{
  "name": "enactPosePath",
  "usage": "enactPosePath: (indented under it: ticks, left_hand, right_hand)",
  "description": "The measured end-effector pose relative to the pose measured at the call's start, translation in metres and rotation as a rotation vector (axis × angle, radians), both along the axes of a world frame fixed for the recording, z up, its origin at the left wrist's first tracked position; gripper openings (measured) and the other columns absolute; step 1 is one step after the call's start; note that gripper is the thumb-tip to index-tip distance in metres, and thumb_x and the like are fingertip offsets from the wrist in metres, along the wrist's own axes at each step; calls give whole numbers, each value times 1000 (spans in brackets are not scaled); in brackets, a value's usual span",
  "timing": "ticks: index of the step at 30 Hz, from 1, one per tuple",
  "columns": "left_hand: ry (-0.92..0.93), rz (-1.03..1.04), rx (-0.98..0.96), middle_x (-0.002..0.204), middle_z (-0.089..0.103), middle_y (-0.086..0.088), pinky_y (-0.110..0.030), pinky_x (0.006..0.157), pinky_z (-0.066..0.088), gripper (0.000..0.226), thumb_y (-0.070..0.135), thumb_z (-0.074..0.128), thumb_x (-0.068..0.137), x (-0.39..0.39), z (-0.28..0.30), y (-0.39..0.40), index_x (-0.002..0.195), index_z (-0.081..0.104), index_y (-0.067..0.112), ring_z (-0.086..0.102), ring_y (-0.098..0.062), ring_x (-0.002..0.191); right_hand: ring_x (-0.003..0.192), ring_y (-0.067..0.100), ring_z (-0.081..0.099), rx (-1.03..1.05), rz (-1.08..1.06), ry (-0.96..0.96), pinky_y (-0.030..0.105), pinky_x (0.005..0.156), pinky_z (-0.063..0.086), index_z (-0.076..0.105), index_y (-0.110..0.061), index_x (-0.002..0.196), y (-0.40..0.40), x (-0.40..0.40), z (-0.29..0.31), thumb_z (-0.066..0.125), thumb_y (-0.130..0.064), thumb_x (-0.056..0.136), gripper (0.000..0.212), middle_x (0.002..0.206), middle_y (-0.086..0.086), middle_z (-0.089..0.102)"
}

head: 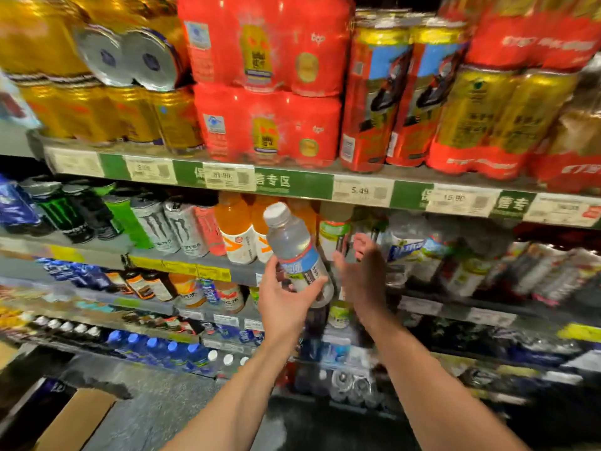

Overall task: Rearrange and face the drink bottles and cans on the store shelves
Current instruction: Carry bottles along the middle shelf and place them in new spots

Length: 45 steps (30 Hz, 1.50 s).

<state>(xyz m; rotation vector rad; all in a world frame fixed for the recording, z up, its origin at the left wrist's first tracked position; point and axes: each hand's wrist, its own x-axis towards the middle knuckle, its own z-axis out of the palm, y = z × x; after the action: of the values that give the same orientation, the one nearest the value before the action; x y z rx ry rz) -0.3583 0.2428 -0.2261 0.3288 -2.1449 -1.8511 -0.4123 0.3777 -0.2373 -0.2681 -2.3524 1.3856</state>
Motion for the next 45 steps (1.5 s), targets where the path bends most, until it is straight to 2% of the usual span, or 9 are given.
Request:
enactPosePath:
  ticks: [4, 8, 14, 18, 23, 25, 28, 32, 45]
  left_hand:
    - [-3, -73, 36, 87, 65, 17, -7, 65, 47, 70, 17, 94, 64, -11, -5, -20, 124, 59, 14, 61, 14, 70]
    - [-15, -134, 97, 76, 65, 31, -13, 60, 46, 60, 12, 93, 65, -14, -7, -35, 108, 58, 34, 54, 7, 55]
    - [-21, -153, 67, 96, 70, 16, -13, 69, 52, 67, 9, 95, 61, -17, -7, -54, 113, 60, 31, 66, 9, 83]
    - [-4, -180, 11, 98, 67, 18, -15, 71, 52, 72, 17, 96, 62, -16, -10, -58, 120, 57, 33, 63, 7, 82]
    - [2, -201, -27, 102, 66, 17, -18, 76, 55, 73, 23, 96, 61, -14, -13, -49, 121, 57, 32, 62, 2, 90]
    - [-7, -215, -18, 102, 67, 17, -20, 78, 56, 73, 26, 96, 61, -13, -14, -45, 122, 57, 30, 64, 1, 93]
    - [-15, -226, -4, 101, 66, 20, -11, 74, 53, 71, 27, 95, 62, -11, -11, -39, 120, 56, 33, 62, 8, 92]
    - [-18, -240, 24, 105, 67, 20, -11, 74, 53, 71, 23, 95, 63, -9, -9, -29, 123, 57, 31, 63, 7, 93]
    - [32, -289, 73, 105, 66, 18, -9, 76, 50, 72, 4, 93, 64, -4, -14, -13, 116, 56, 36, 61, 10, 95]
  right_hand:
    - [104, 21, 61, 37, -6, -71, 25, 80, 41, 54, -7, 125, -9, -21, -5, 80, -27, 78, 57, 115, 7, 65]
    - [94, 20, 61, 13, -7, -84, 24, 73, 37, 50, -8, 112, -16, -37, -10, 79, -35, 78, 52, 105, 9, 65]
    - [78, 5, 63, -62, -6, -67, 2, 56, 40, 53, -21, 99, -19, -41, -3, 87, -27, 75, 42, 91, -7, 67]
    - [87, -11, 60, -74, 34, -45, 3, 65, 43, 55, -19, 112, -15, -30, -6, 90, -31, 70, 56, 96, -12, 68]
    - [101, 12, 64, -47, 90, -72, 7, 72, 44, 50, -14, 129, -14, -20, -6, 87, -24, 74, 67, 109, -5, 67]
    - [105, 13, 63, -17, 101, -73, 21, 81, 50, 49, -16, 132, -13, -16, -5, 84, -30, 77, 67, 115, -6, 66]
    - [102, 19, 63, 92, -125, 125, 37, 85, 53, 55, -15, 122, -7, 1, -12, 72, -47, 83, 53, 111, 1, 66]
    - [118, 38, 49, 159, -512, 252, 41, 104, 39, 51, 0, 126, 15, 14, -17, 74, -35, 87, 58, 124, 21, 53]
    - [138, 35, 32, 92, -619, 28, 49, 117, 25, 38, -2, 145, 36, -6, -17, 78, -41, 76, 89, 146, 21, 44]
